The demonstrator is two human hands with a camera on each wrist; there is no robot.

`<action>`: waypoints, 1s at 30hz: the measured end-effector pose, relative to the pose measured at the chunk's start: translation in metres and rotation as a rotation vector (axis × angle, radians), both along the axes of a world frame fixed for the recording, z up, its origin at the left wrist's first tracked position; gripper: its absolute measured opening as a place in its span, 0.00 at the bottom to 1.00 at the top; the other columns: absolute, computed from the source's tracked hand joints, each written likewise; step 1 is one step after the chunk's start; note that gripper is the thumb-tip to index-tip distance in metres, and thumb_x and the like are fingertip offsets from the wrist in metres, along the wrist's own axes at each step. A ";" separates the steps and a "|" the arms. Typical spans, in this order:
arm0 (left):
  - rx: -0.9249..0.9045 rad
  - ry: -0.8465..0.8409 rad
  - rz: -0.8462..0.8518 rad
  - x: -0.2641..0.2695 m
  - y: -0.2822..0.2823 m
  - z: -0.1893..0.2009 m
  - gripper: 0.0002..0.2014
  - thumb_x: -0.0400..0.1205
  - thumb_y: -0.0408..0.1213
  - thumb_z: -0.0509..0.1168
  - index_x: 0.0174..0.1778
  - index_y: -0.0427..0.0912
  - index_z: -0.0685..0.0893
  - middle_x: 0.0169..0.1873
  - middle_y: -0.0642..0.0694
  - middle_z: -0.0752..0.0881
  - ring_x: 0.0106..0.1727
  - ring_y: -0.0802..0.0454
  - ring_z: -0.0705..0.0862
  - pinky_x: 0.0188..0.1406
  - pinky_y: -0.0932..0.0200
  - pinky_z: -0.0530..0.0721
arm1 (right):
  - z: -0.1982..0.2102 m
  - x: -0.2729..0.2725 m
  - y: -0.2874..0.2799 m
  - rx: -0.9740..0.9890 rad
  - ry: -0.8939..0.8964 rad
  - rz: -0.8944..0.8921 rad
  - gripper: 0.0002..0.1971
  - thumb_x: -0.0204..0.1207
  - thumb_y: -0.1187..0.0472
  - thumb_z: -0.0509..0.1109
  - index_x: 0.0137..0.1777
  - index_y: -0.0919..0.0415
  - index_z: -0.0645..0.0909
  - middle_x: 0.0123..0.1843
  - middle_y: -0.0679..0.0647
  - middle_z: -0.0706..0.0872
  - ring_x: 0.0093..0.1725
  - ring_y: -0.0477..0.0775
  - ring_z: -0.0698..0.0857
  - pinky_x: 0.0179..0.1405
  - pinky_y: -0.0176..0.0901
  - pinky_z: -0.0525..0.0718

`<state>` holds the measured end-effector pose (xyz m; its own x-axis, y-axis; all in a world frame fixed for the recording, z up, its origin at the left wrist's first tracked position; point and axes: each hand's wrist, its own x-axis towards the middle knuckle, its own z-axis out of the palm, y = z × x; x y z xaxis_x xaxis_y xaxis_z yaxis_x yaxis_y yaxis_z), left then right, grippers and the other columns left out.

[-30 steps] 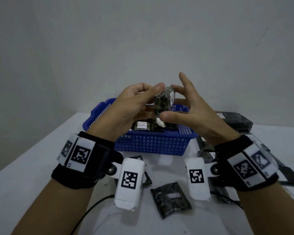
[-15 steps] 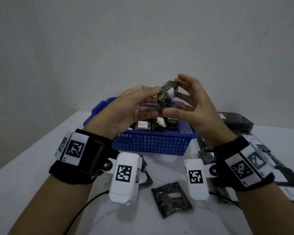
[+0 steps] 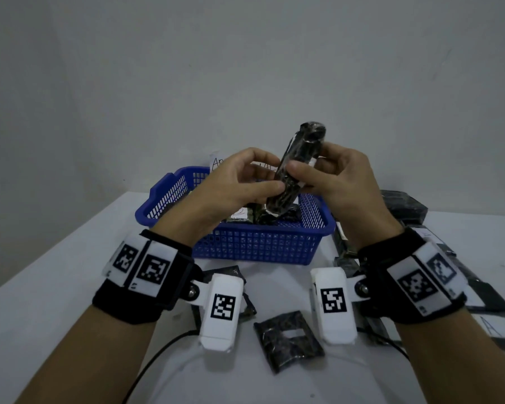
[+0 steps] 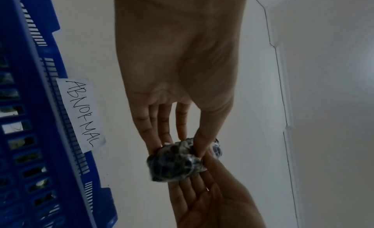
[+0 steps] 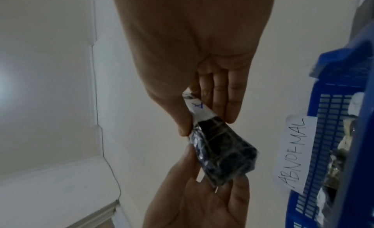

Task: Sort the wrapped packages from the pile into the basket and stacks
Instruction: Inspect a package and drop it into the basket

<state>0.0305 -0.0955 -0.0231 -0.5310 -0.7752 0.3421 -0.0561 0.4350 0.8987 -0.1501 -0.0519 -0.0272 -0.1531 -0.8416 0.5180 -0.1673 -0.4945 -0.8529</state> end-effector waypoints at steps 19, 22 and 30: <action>-0.310 0.115 0.136 0.007 -0.011 -0.002 0.13 0.86 0.29 0.66 0.63 0.48 0.83 0.61 0.45 0.86 0.56 0.49 0.90 0.53 0.55 0.90 | 0.004 0.003 0.004 0.127 -0.120 0.137 0.26 0.70 0.47 0.72 0.67 0.57 0.80 0.61 0.56 0.91 0.56 0.58 0.93 0.65 0.58 0.88; -0.020 0.105 0.095 0.008 -0.006 0.004 0.14 0.88 0.47 0.61 0.64 0.45 0.83 0.58 0.34 0.88 0.44 0.45 0.91 0.43 0.57 0.89 | 0.001 -0.001 0.002 0.035 0.038 0.092 0.35 0.65 0.52 0.83 0.72 0.54 0.76 0.70 0.49 0.85 0.64 0.51 0.89 0.70 0.57 0.85; 0.050 0.072 -0.040 0.008 0.000 0.003 0.22 0.75 0.40 0.73 0.65 0.45 0.80 0.48 0.45 0.91 0.47 0.50 0.92 0.42 0.62 0.88 | -0.007 0.005 0.001 -0.043 0.245 0.017 0.44 0.72 0.40 0.74 0.86 0.42 0.59 0.87 0.41 0.64 0.83 0.40 0.66 0.74 0.35 0.70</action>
